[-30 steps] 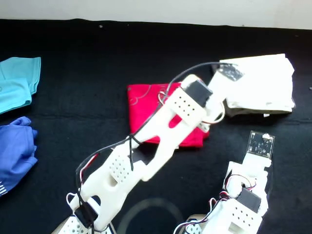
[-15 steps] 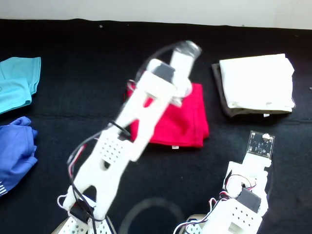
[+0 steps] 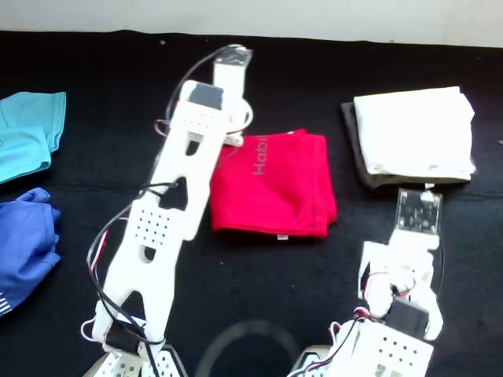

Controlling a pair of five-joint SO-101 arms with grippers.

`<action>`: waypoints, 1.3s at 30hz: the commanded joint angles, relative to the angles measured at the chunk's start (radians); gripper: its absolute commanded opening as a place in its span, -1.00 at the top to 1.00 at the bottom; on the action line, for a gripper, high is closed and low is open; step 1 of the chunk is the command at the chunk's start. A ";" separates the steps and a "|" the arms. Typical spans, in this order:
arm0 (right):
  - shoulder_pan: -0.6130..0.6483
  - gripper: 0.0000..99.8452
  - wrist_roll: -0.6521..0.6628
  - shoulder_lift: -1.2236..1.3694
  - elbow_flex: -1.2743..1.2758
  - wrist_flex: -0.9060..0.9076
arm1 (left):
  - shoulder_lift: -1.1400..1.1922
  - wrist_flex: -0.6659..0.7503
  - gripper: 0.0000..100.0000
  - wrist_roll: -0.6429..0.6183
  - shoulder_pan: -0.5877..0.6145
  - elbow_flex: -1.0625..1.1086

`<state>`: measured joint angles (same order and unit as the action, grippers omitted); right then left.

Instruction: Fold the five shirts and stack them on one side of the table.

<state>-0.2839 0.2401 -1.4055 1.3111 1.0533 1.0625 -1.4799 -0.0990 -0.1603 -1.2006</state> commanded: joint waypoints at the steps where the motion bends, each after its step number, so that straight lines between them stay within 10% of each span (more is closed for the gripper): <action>1: 0.079 0.80 -0.052 0.170 -0.145 0.004 | -0.013 0.011 0.98 -0.003 0.047 -0.005; 39: 0.387 0.62 -0.140 2.525 -2.741 0.544 | -0.094 -0.290 0.98 -0.003 0.295 -0.101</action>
<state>0.1120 0.0713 1.0940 -1.2896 1.5842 1.0365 -1.7622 -0.0990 0.1250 -1.2881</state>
